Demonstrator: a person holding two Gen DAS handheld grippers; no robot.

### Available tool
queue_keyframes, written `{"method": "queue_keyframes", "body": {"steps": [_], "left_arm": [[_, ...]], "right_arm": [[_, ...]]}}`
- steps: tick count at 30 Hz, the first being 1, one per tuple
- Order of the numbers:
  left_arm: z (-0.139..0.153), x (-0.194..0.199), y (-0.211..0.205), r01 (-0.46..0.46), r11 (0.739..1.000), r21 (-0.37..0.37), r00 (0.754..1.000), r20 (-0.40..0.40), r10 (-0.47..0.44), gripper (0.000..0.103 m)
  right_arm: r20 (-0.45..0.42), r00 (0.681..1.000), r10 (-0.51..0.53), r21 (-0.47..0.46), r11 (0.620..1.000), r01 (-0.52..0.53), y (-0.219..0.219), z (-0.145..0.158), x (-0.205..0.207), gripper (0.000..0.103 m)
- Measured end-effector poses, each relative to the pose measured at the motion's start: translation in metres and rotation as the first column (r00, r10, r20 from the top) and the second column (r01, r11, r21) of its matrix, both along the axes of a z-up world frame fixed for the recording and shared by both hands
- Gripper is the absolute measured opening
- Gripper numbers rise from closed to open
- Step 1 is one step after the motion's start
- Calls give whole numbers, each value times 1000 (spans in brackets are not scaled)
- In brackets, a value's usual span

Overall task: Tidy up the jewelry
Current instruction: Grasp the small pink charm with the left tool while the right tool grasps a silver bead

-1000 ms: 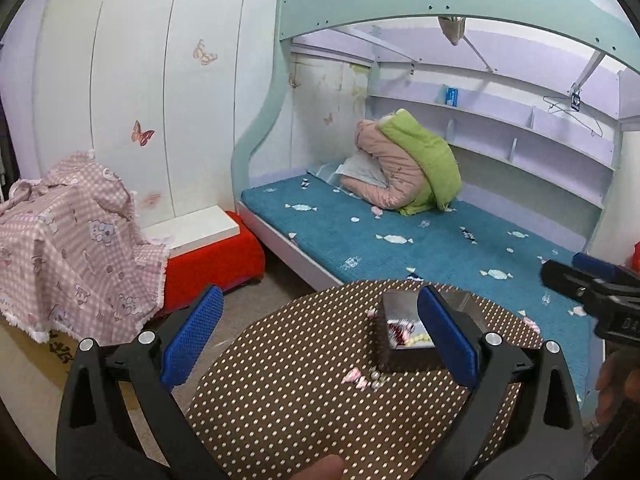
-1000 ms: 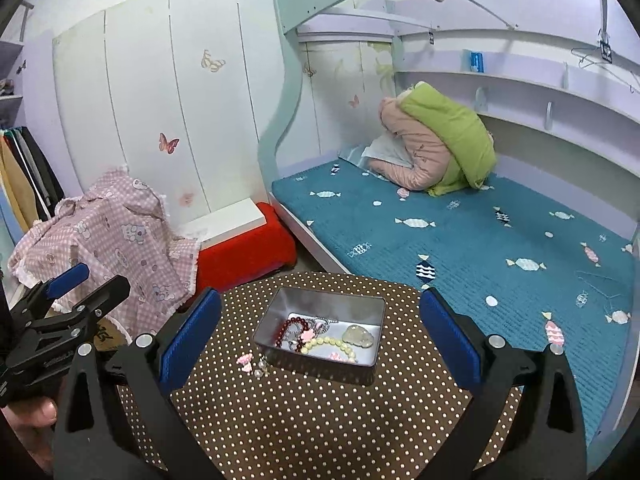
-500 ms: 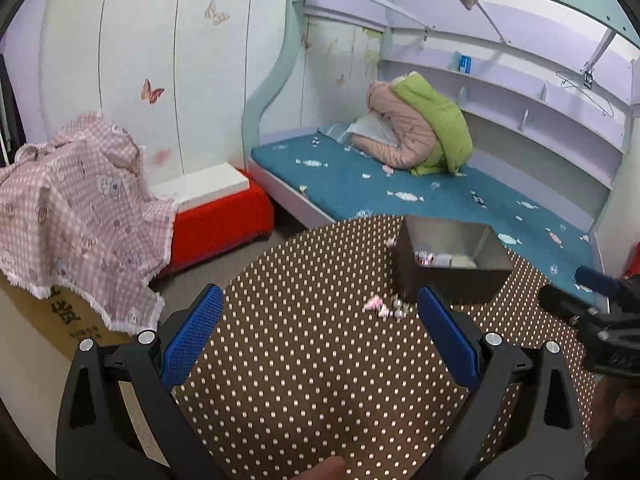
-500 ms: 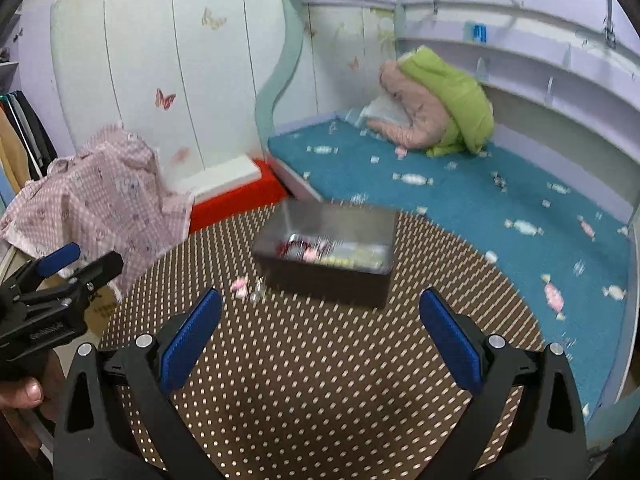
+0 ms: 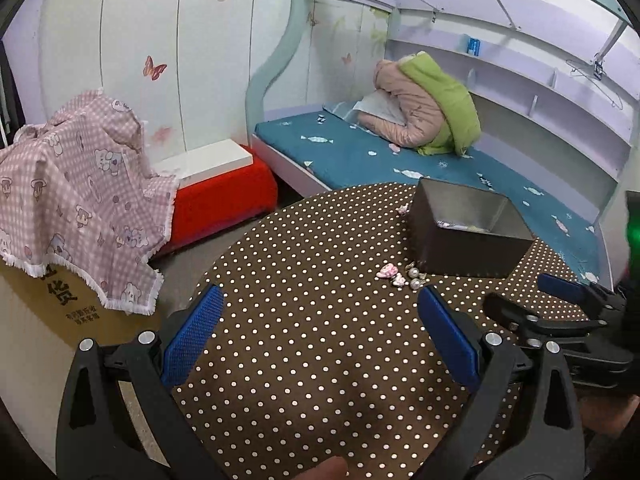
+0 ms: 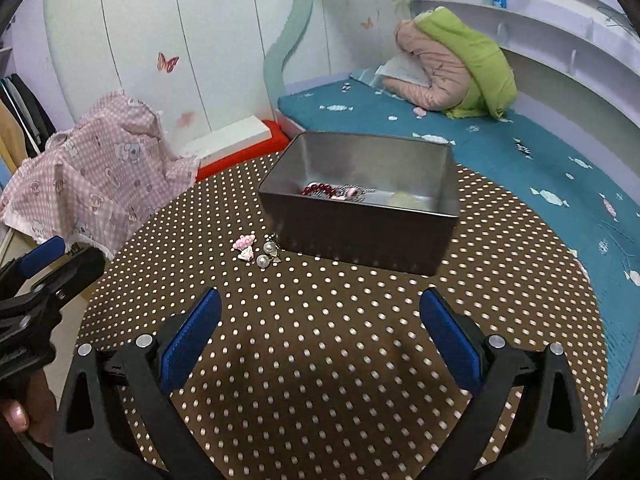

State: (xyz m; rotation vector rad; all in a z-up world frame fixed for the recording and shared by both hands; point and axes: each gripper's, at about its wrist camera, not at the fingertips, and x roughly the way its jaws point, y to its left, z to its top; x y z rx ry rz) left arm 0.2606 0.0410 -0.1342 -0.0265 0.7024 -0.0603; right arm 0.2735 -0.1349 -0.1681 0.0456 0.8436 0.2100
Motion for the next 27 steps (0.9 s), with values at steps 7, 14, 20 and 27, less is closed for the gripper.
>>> {"method": "queue_keyframes", "body": {"steps": [7,14,20,27], "left_arm": [[-19,17,5,-17,1000,8,999,-48,17,98],[-29,32,11,-30,1000,3,997,-74,30,98],[-32,41,9,-27,1000,1,996,-80,27,98],[-37,55,-4,10,1000,13,996,-90,-9,98]], "right_arm": [[-54,996,65,-9,998,-65,26,-24,32,73],[-59,994,94,-18,995,-95,44,-36,49,50],[-44,993,111,-63,992,-114,50,-37,50,21],[-33,995,98,-26,995,-99,32,-34,43,17]]}}
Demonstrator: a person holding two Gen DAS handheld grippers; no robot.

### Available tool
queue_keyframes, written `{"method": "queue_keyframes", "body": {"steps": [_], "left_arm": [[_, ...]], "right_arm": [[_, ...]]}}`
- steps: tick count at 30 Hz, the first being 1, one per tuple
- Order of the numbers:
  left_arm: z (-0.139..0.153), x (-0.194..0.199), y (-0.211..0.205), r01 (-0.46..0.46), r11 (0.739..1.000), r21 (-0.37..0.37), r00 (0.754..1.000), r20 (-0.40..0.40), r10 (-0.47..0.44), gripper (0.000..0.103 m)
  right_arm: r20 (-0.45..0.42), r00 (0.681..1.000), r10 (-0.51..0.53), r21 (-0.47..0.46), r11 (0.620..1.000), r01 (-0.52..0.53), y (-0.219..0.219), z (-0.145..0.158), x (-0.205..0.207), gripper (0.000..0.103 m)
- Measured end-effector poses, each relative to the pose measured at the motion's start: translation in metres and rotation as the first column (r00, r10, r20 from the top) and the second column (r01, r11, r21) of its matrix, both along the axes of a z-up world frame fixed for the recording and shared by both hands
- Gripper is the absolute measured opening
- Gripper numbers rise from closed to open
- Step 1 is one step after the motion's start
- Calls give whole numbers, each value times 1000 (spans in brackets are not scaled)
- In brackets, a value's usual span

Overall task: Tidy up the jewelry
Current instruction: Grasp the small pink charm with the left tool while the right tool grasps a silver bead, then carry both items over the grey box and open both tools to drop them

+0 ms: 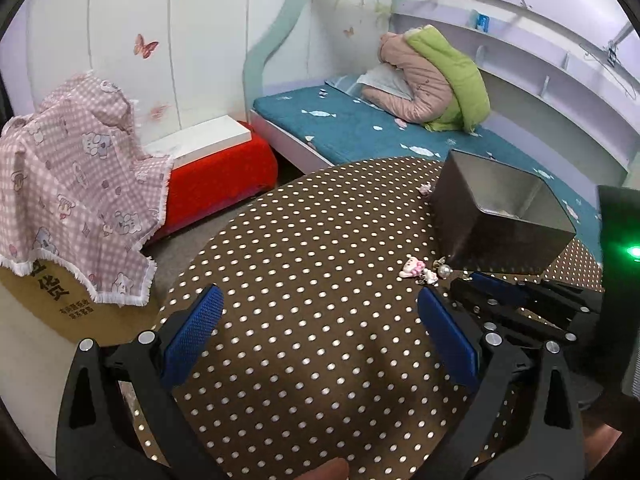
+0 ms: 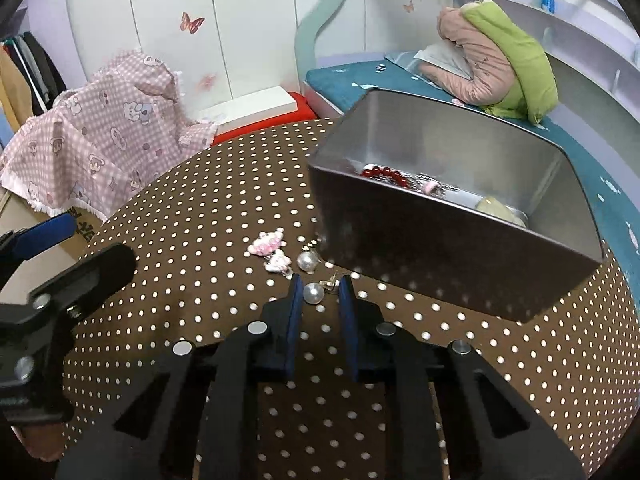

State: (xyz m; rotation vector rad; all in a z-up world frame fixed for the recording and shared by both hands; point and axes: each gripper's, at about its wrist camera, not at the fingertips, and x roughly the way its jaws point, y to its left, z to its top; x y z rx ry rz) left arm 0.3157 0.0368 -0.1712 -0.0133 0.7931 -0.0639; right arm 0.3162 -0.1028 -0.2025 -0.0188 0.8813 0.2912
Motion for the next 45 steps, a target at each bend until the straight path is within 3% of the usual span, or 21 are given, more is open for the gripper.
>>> {"method": "queue_keyframes", "body": {"steps": [10,16,19,21,26,28,37,45], "left_arm": [[-26,37,-48,117,990,75,992,-61,-113,98],[-48,60,-58,128,986,107,985,-126,-115,96],[-48,62,-55,145,989,44,982,-128,-138,77],[-47,61,-56,161,986,43,981,-121,-155,68],[-42,60,-51,185,983,-19,975,-119,-186,25],[-39,59,-44,192,979,-73,972,-123,-200,24],[-14,21,-31,197,976,-92,977,-68,-204,24],[53,-10,-29,215,973,-78,976,61,-211,24]], "right_arm": [[-10,998,-65,46,997,65,-37,9,-21,17],[-11,996,-85,61,995,85,-50,12,-26,17],[-8,996,-89,72,993,89,-54,14,-28,17],[-5,996,-90,78,993,90,-57,15,-29,17],[2,996,-87,84,993,86,-57,20,-32,17],[6,997,-83,87,993,82,-60,22,-37,17],[47,996,-72,81,994,68,-61,44,-50,17],[148,988,-37,69,997,27,-64,96,-53,17]]}}
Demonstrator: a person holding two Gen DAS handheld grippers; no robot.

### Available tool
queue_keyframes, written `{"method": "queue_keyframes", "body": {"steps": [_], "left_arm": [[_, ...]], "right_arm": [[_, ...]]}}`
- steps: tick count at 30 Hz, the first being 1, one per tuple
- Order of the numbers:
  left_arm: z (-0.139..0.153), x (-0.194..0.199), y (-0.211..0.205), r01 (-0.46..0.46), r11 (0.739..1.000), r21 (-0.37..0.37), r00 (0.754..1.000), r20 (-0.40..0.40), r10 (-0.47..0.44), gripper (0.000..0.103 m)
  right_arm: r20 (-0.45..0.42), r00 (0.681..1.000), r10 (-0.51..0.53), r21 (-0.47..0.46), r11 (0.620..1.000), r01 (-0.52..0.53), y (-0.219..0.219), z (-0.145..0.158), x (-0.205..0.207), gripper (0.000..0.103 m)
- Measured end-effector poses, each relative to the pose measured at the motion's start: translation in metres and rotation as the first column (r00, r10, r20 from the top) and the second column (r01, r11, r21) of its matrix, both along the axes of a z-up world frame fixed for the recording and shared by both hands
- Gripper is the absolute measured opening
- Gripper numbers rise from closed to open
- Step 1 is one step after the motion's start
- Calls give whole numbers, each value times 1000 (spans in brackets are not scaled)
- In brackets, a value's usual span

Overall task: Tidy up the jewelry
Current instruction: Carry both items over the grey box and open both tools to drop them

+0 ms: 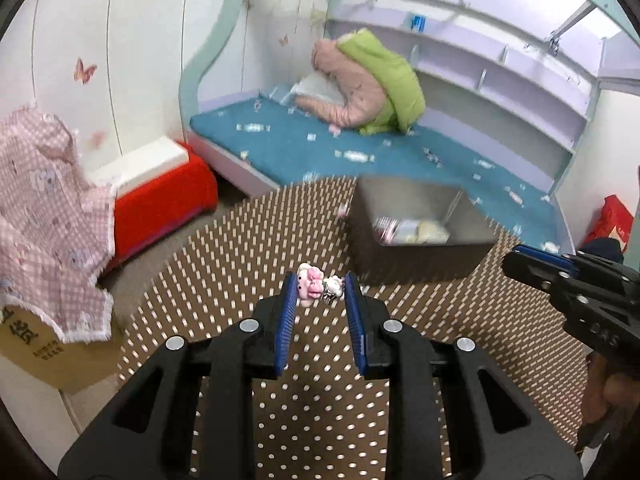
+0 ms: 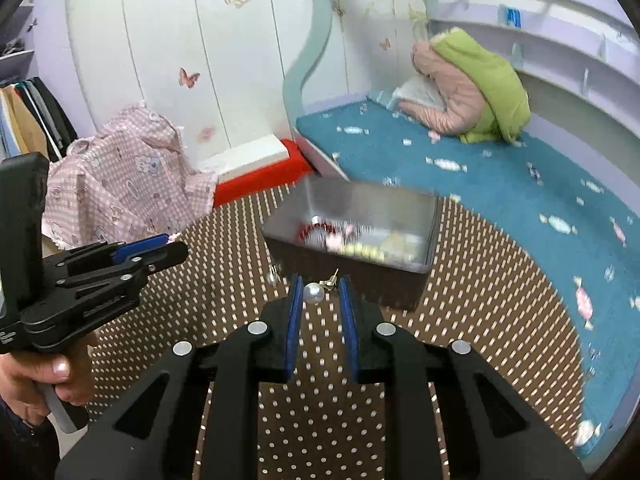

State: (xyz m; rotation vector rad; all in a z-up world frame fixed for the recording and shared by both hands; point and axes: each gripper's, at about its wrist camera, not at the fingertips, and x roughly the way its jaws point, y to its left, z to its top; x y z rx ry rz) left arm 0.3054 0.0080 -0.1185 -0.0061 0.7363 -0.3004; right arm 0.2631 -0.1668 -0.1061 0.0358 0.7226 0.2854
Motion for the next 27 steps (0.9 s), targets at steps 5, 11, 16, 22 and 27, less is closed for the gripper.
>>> {"method": "queue_keyframes", "body": {"steps": [5,11,16,22,27], "left_arm": [[46,0,-14,32,999,-1,996,80,-32,24],[86,19,-41,86,996,-12,989,126,-84,24],[97,47,-60,116,993,-24,988,102,-113,24],[89,81,-81,136,990,-22,990,38,-135,24],[76,97,-93,152,988,-16,988,0,-152,25]], "right_arm": [[71,997,14,-11,1000,-14,-5,42,7,17],[106,994,5,-11,1000,-4,-17,78,31,17],[69,998,-10,13,1000,9,-24,84,55,17],[10,1000,-21,23,1000,20,-26,73,78,17],[-29,999,-24,24,999,25,-26,61,88,17]]}}
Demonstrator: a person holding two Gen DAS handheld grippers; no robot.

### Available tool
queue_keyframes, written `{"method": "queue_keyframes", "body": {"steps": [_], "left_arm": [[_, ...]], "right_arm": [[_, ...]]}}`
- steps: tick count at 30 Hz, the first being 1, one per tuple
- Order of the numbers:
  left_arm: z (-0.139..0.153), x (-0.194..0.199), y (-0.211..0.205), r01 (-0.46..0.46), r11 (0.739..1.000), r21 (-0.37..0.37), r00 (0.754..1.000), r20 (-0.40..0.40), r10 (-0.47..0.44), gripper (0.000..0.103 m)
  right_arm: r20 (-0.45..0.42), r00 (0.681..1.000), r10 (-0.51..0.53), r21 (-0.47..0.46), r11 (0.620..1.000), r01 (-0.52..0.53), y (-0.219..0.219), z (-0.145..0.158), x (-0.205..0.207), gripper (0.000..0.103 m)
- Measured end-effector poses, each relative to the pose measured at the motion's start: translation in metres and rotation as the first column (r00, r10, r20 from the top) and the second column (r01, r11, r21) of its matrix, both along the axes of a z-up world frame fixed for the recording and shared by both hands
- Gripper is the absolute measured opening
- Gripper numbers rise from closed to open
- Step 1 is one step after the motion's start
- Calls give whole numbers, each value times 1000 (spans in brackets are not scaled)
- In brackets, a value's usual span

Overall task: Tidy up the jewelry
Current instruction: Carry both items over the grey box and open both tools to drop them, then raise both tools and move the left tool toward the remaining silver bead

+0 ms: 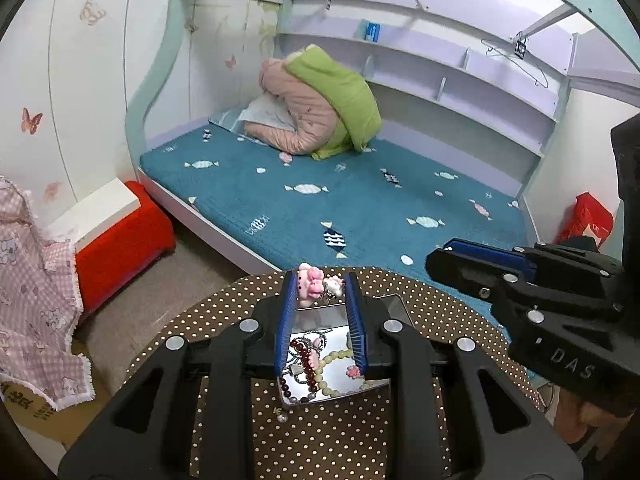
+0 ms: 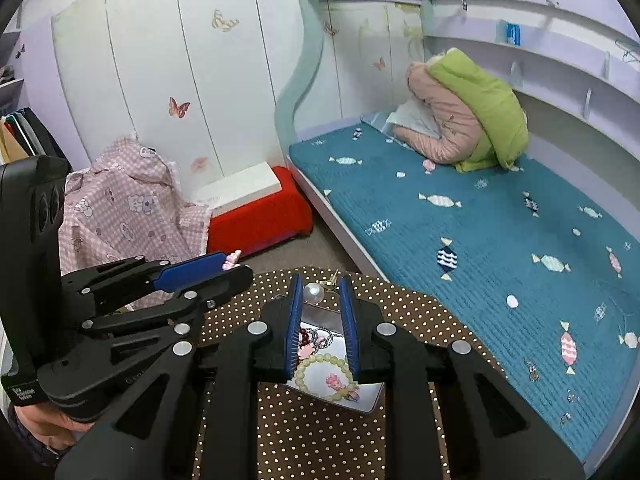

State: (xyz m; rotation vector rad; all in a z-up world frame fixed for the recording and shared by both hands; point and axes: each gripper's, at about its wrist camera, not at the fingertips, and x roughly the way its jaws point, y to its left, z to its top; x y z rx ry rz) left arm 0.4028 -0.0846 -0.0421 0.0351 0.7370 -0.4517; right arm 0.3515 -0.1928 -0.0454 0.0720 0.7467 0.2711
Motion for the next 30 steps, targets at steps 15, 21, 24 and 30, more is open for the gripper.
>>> {"method": "queue_keyframes", "body": {"steps": [15,21,24,30], "left_arm": [[-14,6,27,-105,994,26,994,25,104,90],[-12,-11,49,-157,987,36,986,66,154,92],[-13,-22,62,-182,982,42,980,84,178,93],[-25,-40,91,-241,970,47,968,91,236,94]], "right_arm": [[-24,997,-75,61,995,77,-21,-13,4,80],[-3,995,-102,83,991,102,-29,-13,-7,93],[-3,995,-96,84,992,96,-30,-17,-17,94],[-31,997,-66,85,994,68,-26,-41,-50,94]]}}
